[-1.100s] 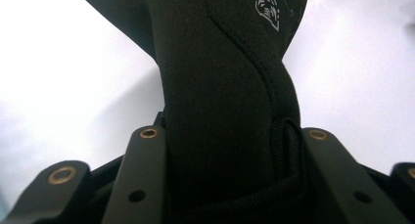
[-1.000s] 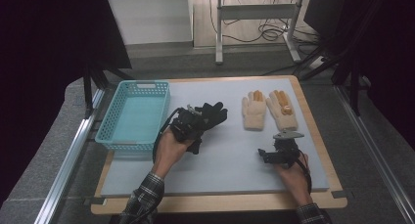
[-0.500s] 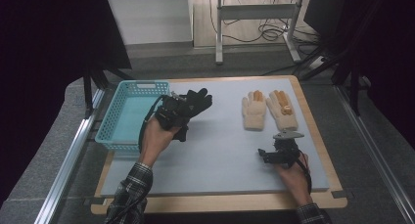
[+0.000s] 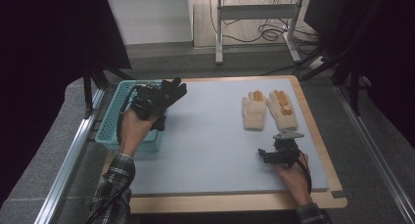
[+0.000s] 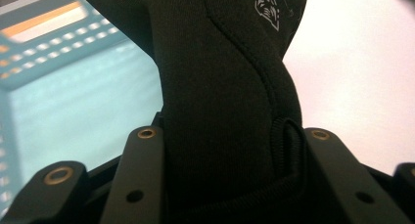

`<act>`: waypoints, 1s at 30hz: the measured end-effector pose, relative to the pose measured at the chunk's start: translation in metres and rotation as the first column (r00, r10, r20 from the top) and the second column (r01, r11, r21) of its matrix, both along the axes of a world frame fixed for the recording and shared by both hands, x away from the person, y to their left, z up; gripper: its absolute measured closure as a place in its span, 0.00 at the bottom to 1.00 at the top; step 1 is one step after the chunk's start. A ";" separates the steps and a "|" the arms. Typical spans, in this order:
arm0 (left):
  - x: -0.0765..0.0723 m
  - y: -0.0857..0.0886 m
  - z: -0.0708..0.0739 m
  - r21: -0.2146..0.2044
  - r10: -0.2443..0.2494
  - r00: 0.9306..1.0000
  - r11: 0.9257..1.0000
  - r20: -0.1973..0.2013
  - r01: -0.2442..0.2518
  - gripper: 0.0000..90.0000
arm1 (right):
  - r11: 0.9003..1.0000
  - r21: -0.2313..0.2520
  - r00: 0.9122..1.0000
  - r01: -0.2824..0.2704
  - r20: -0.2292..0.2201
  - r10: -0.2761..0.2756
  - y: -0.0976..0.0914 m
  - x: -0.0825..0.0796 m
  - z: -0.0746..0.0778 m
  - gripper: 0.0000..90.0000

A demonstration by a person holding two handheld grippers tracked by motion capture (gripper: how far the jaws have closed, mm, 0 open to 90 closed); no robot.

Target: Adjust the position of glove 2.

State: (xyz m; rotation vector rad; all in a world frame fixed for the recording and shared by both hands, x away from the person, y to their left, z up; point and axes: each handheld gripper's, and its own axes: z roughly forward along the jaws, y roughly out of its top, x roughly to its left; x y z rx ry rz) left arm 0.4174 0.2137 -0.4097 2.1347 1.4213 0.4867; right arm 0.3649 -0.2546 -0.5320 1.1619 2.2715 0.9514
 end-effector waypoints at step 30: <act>0.050 0.108 -0.073 0.108 0.275 0.940 0.960 -0.201 -0.258 0.66 | 1.000 0.001 1.000 0.000 0.000 0.000 0.000 0.000 0.000 0.17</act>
